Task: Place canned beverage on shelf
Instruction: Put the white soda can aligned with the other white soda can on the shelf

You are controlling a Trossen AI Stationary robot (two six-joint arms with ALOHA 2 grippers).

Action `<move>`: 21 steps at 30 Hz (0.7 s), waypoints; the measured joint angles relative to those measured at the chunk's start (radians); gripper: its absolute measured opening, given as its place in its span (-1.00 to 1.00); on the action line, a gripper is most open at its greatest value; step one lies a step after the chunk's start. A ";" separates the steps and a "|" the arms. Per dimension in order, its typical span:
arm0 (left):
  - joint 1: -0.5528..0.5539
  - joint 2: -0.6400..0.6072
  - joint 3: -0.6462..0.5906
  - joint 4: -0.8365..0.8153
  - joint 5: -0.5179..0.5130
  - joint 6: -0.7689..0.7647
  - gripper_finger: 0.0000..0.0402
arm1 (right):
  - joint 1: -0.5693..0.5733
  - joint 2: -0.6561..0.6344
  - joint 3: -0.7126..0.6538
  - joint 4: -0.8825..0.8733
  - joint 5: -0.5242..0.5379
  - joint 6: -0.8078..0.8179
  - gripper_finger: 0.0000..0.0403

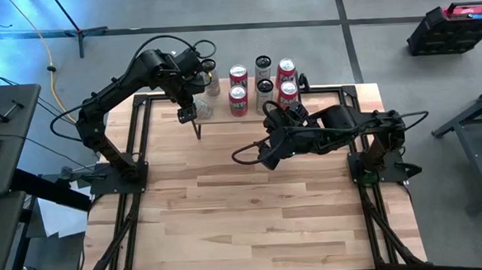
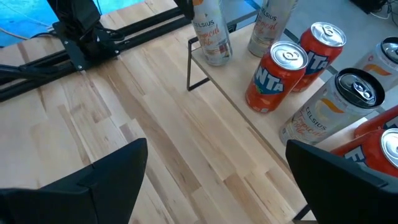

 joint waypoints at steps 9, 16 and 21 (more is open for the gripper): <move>0.000 0.001 -0.001 0.009 0.000 0.000 0.35 | 0.000 0.000 0.000 0.000 0.000 0.000 0.83; 0.000 0.002 -0.002 0.026 0.001 -0.001 0.36 | 0.000 0.000 0.000 0.000 0.000 0.000 0.83; 0.000 0.002 -0.002 0.026 -0.002 -0.011 0.36 | 0.000 0.000 0.000 0.000 0.000 0.000 0.83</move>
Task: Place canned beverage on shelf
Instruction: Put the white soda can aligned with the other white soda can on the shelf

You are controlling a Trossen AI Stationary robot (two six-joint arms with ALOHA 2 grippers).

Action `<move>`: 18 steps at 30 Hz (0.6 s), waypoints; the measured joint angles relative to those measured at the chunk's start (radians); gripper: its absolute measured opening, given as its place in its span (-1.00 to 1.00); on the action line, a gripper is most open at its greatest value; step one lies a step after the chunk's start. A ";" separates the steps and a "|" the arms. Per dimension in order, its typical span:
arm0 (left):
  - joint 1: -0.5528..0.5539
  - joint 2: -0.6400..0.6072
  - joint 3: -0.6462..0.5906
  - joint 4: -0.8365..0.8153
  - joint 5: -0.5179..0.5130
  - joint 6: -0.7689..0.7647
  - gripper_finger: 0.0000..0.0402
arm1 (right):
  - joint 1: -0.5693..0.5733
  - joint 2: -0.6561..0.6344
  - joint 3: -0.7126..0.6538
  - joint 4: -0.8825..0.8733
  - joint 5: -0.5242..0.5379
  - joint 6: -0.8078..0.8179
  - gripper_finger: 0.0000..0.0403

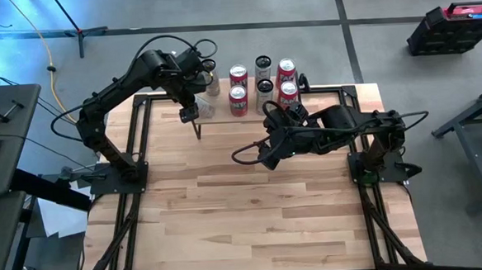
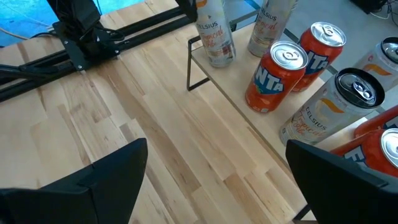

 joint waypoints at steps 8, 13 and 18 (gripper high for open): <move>0.000 0.000 0.000 0.003 -0.048 -0.024 0.41 | 0.000 0.000 0.000 0.000 0.000 0.000 0.83; 0.000 0.000 0.000 0.008 -0.048 -0.022 0.48 | 0.000 0.000 0.000 0.000 0.000 0.000 0.83; -0.001 0.000 0.000 0.016 -0.048 -0.022 0.49 | 0.000 0.000 0.000 0.000 0.000 0.000 0.83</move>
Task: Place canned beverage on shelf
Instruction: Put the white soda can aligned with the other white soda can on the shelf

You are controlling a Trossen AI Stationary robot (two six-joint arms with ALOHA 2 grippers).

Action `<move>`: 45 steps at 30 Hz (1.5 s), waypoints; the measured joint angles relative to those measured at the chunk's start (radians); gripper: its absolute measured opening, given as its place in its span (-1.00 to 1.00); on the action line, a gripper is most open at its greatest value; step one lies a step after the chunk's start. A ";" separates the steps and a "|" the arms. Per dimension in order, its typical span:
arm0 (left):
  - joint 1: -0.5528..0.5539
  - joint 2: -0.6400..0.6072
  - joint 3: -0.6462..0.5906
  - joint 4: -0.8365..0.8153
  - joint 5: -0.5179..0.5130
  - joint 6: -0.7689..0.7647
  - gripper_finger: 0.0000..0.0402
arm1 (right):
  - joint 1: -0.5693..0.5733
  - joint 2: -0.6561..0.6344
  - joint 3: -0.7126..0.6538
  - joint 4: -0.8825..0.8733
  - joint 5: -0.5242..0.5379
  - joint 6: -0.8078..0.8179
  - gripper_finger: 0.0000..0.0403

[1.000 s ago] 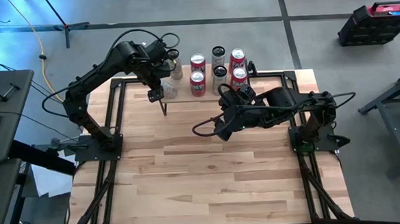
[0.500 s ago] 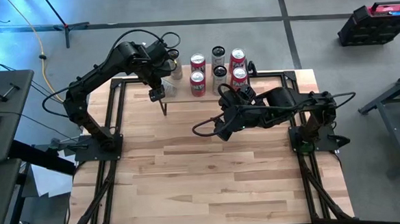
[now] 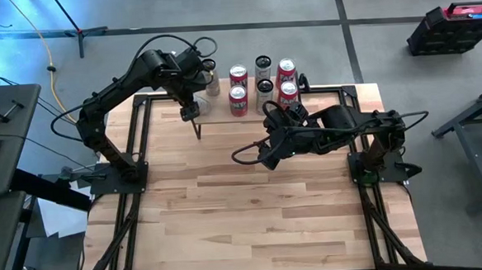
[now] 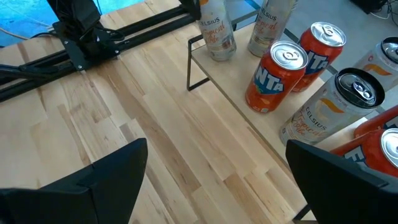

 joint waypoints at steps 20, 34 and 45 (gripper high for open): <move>0.001 -0.001 0.001 0.003 -0.005 -0.001 -0.21 | 0.000 0.000 0.000 0.000 0.000 -0.003 0.83; -0.035 -0.012 0.001 0.000 0.120 -0.032 -0.34 | 0.003 0.000 -0.010 -0.001 0.000 0.000 0.83; -0.196 -0.114 0.001 0.006 0.244 -0.108 -0.35 | 0.003 0.002 -0.368 0.150 -0.133 0.281 0.83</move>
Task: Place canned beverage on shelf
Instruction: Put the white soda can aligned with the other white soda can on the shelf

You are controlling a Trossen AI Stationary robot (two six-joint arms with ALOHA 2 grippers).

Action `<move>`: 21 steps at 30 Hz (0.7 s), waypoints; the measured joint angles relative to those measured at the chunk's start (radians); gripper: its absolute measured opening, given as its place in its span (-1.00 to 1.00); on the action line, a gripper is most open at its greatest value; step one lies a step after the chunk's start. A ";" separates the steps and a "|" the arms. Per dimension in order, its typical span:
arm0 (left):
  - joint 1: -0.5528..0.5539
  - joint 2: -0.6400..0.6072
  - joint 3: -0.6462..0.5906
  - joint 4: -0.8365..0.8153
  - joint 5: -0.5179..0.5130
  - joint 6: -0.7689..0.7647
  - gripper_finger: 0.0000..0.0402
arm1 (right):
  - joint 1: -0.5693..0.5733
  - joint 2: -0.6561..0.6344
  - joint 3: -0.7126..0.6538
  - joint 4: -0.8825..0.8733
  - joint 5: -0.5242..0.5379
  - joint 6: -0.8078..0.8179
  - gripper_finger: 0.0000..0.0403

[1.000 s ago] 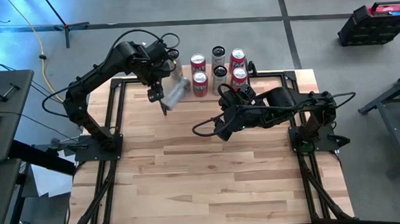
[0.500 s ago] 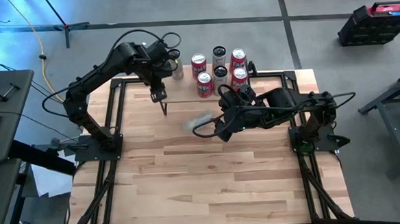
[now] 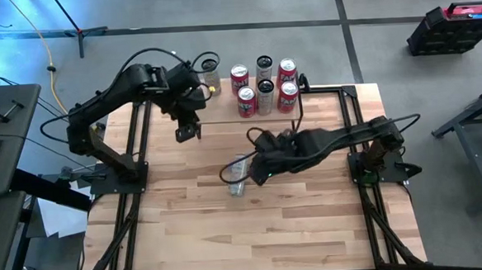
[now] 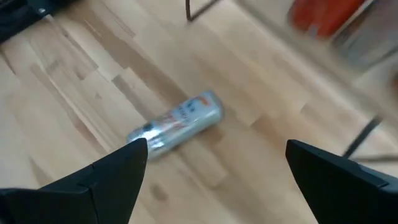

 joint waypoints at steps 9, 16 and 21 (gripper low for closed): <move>-0.124 -0.073 0.000 0.003 -0.004 -0.071 -0.35 | -0.034 0.000 -0.259 0.260 -0.107 0.481 0.83; -0.222 -0.122 0.000 0.004 -0.007 -0.106 -0.35 | -0.094 0.000 -0.394 0.367 -0.212 0.687 0.83; -0.313 -0.164 0.000 0.008 -0.059 -0.142 -0.35 | -0.129 0.000 -0.510 0.520 -0.239 0.761 0.83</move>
